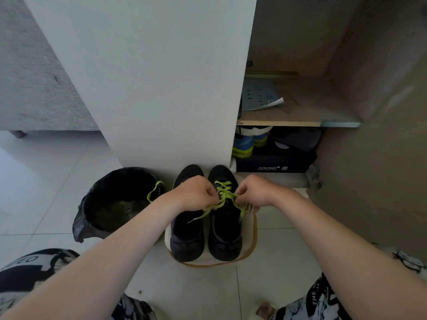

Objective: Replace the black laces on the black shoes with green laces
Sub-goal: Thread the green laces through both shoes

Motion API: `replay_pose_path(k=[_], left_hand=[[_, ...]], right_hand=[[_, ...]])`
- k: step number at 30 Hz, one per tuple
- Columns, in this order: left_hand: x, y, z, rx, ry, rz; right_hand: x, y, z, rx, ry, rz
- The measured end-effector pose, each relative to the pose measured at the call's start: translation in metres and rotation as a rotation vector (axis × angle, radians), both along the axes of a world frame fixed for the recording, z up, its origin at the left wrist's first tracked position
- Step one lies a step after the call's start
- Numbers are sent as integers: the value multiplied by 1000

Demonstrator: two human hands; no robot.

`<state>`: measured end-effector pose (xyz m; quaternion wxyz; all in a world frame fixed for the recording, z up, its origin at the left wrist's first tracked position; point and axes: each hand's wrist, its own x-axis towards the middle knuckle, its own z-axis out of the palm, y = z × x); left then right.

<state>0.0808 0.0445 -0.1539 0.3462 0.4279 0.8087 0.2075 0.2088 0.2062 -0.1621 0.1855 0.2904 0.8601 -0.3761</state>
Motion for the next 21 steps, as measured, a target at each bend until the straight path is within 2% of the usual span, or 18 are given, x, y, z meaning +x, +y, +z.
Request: replay_pose_path(k=[2,4,5,6,8,12,15,17,21], left_hand=[[14,4,4,46,-386,219],[26,4,5,67,-742,415],[30,3,4,48,-823,438],[32,2,3,10,-826,413],[33,-2,4,-86,-700,294],[22,-6,16,-203,-449,37],[13,-8,31,-229,-334,-106],[7,-9,34,-214,-202,-152],[0,-7,21,19,275,-87]], right_hand=[[-2,-3,9,-11,33,-50],[-1,-7,19,-111,64,-121],[1,-10,22,-177,53,-159],[2,-13,23,-232,28,-198],[7,-20,20,-287,-26,-259],[7,-33,14,-235,-12,-250],[5,-40,7,81,-22,-9],[4,-46,-1,260,4,102],[6,-52,1,219,-86,256]])
